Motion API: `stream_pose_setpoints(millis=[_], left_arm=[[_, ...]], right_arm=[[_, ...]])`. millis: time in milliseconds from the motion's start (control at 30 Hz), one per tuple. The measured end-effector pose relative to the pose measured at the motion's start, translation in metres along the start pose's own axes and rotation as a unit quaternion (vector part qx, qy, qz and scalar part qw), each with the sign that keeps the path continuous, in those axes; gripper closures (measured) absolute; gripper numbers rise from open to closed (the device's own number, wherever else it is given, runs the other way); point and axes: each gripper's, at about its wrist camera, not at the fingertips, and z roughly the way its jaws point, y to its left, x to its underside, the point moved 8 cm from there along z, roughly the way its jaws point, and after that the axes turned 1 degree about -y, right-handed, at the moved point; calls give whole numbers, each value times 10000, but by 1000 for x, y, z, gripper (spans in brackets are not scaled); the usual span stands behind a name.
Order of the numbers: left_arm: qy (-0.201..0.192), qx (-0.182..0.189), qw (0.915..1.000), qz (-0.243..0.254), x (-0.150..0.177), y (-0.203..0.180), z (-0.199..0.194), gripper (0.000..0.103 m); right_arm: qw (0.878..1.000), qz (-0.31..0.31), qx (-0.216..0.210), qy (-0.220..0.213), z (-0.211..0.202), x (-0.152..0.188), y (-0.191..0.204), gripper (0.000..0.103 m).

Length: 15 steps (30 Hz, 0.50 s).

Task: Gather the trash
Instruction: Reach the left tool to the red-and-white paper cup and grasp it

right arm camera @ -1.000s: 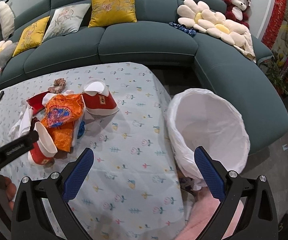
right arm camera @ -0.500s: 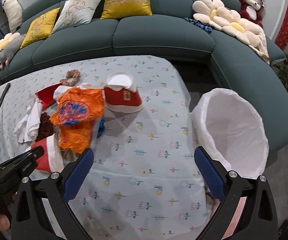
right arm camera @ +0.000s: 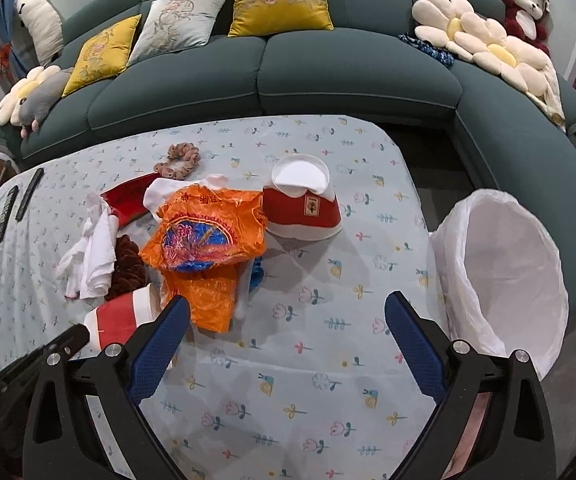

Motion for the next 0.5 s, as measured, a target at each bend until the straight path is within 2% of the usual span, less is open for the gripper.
stream_pose_setpoints(millis=[33,100,133,267,367,467,500], left_arm=[[-5,-26,10000,44,2,-3,1,67],[-105,-199,9997,132,7,-8,2,43],[-152,-236,9994,182,10,-11,2,39],[-218,-543,9970,504,20,-27,16,29],[-322,-958,9917,788,23,-32,29,29],[-373,-1066,9901,829,24,-28,37,31],[-408,-1038,9902,841,23,-26,37,38]], right_arm=[[10000,1,26,-6,0,0,-1,10],[10000,48,77,26,2,2,-6,10],[9999,81,84,52,3,3,-9,10],[9996,181,158,148,8,8,-22,10],[9994,245,170,194,13,9,-29,10],[9994,239,131,229,18,9,-28,10],[9994,225,109,249,20,10,-27,10]])
